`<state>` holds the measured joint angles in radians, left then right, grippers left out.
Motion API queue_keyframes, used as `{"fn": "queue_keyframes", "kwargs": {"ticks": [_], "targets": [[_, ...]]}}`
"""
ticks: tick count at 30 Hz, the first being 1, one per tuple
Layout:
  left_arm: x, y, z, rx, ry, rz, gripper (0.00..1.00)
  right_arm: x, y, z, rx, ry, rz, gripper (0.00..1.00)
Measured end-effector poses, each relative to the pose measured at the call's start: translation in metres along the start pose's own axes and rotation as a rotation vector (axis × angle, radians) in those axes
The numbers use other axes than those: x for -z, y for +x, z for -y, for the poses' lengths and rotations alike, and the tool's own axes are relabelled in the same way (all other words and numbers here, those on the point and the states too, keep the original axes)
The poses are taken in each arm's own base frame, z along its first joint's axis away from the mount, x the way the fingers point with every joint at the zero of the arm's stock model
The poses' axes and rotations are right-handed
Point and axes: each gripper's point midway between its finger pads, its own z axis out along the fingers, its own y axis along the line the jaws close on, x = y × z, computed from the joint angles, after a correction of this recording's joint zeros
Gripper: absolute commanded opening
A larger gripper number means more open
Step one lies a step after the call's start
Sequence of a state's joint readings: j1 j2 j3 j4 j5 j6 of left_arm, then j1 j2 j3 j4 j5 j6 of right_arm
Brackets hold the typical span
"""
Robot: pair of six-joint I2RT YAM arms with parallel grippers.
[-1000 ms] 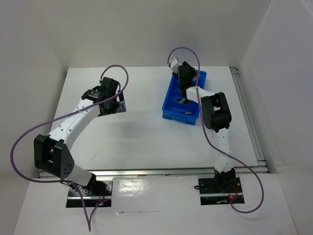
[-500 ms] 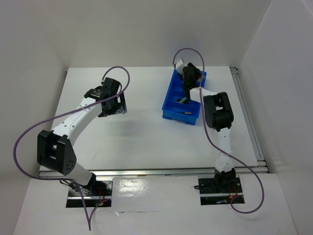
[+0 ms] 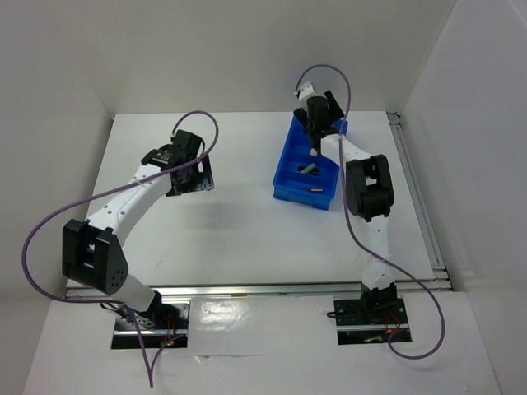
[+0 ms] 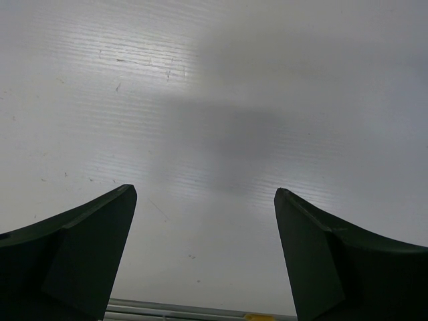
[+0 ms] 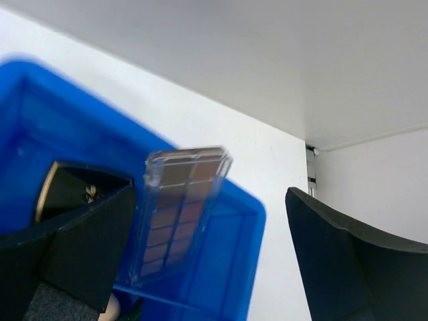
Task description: Organize the makeup
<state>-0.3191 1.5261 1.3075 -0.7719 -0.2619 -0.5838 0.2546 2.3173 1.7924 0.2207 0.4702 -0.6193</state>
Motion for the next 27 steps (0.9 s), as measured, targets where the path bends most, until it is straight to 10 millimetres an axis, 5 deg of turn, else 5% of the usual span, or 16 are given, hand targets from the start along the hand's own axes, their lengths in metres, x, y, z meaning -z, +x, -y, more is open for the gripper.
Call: {"fn": "queue_keyframes", "kwargs": {"ticks": [8,17,22,27], "targets": [[0.018,-0.015,0.004,0.012,0.033,0.058,0.99,0.018,-0.064,0.037,-0.212,-0.022,-0.004,1.00],[0.047,-0.027,0.006,0.028,0.095,0.132,0.99,0.082,-0.074,0.046,-0.455,-0.196,-0.121,0.97],[0.054,-0.028,0.007,0.032,0.112,0.144,0.99,0.111,-0.057,0.052,-0.637,-0.295,-0.219,1.00],[0.059,-0.029,0.007,0.030,0.123,0.154,0.99,0.158,0.009,0.070,-0.853,-0.245,-0.404,1.00]]}}
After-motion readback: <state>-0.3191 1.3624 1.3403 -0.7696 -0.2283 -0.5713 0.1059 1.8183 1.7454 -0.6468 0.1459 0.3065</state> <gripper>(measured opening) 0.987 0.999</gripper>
